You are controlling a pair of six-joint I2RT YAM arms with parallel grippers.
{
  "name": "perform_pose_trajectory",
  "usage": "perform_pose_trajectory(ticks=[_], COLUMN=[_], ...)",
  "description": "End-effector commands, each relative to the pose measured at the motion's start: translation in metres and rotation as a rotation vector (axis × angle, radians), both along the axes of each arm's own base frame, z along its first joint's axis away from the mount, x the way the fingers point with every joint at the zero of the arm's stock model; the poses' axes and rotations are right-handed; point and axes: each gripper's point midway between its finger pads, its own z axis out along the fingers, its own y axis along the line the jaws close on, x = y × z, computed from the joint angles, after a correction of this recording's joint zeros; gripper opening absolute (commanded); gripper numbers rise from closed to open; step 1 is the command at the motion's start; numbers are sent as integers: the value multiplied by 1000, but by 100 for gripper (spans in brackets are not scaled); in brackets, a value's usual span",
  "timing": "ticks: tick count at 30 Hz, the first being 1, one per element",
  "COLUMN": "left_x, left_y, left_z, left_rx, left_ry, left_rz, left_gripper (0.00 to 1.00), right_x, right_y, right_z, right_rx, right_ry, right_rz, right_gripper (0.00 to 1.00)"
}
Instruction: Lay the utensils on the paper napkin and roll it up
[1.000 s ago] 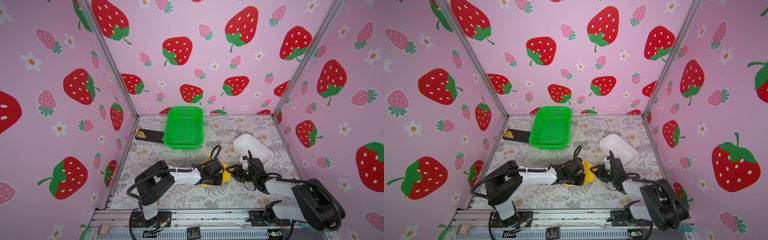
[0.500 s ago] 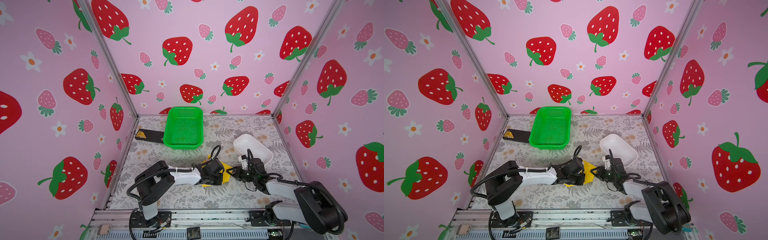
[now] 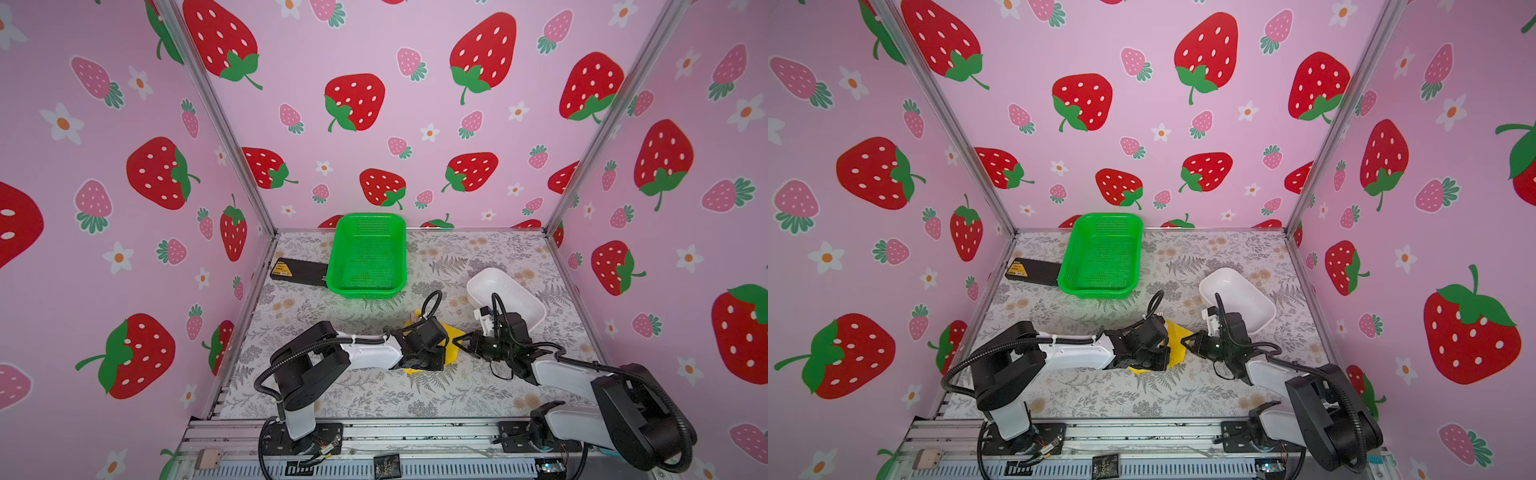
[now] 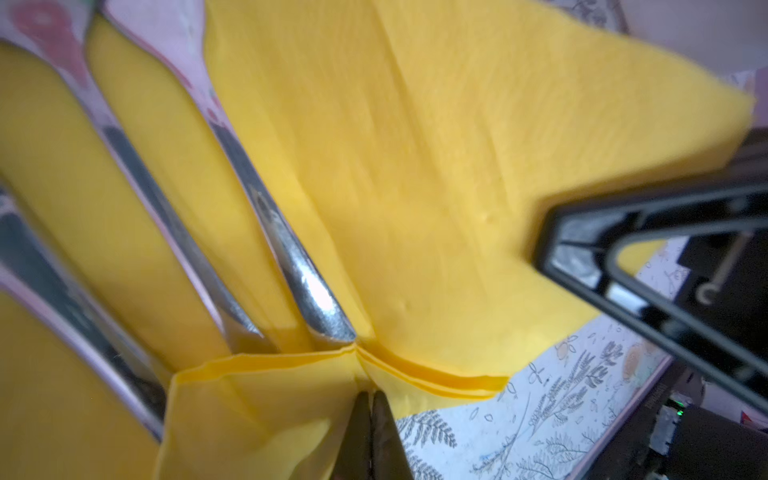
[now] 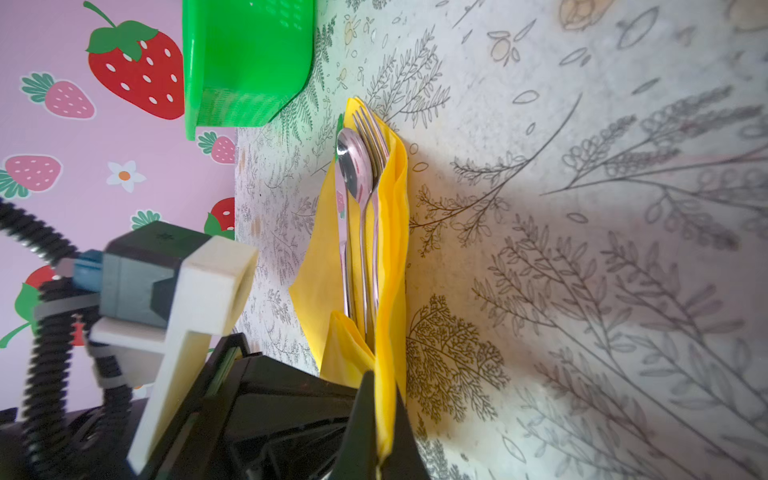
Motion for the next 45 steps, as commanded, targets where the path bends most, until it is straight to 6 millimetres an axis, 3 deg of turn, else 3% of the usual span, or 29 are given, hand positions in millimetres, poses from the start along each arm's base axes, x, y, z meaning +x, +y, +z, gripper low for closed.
perform_pose_trajectory(ticks=[1,8,16,29,38,45], left_x=[2,4,8,15,25,34], left_y=[-1,0,3,40,56,67], left_z=[-5,-2,7,36,58,71], left_rx=[4,-2,-27,-114,-220,-345], left_ry=[12,2,-29,-111,-123,-125], left_rz=[13,24,47,183,266,342], left_gripper=[7,7,7,9,25,45], right_x=[3,2,-1,-7,-18,-29], right_y=[7,18,31,50,71,83], right_z=[18,32,31,27,19,8], right_rx=[32,52,35,5,-27,-51], right_ry=[-54,-94,-93,-98,-94,-81], right_rz=[35,76,109,174,263,335], right_gripper=[1,0,0,2,7,10])
